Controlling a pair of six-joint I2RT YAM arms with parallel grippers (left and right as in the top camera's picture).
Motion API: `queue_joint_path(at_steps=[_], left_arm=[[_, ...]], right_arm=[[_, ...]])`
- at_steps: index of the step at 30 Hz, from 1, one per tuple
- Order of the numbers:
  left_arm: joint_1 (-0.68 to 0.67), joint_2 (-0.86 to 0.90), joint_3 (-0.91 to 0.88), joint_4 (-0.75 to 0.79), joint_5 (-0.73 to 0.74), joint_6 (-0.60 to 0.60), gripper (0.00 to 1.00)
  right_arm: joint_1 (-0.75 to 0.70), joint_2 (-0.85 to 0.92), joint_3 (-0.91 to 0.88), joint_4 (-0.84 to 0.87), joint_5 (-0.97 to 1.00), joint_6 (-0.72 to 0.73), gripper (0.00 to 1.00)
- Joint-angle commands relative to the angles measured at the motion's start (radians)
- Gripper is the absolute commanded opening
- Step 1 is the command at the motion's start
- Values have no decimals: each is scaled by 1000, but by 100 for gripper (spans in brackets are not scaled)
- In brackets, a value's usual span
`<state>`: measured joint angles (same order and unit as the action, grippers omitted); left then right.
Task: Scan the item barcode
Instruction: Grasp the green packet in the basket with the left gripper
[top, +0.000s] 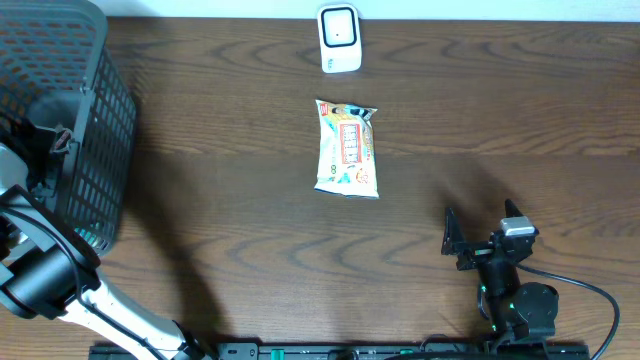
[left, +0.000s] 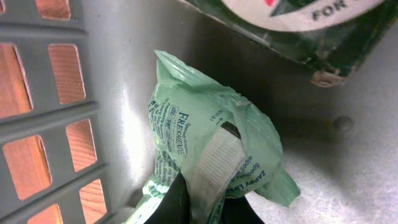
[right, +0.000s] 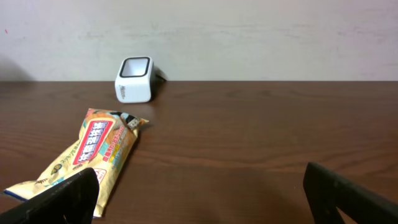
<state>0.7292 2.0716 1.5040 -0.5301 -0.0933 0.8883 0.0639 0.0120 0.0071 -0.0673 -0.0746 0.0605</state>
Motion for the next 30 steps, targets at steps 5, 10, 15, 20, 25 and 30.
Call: queue_joint_path(at_steps=[5,10,15,20,25,30], left_arm=[[1,-45,15,-6,164,-154,7],[1,-164,16,115,189,-344,7],[1,-317,16,224,285,-569,7],[-2,-465,16,270,408,-763,7],[-2,-591,16,280,439,-1123,7],[-6,-679,16,309,605,-1263,7]], right_arm=[[-6,-5,-1,-4,-3,2,99],[-6,-5,-1,-4,-3,2,99],[-6,-5,-1,-4,-3,2,99],[-6,-5,-1,-4,-3,2,99],[-6,-5,-1,-4,-3,2,99],[-6,-5,-1,-4,-3,2,99]])
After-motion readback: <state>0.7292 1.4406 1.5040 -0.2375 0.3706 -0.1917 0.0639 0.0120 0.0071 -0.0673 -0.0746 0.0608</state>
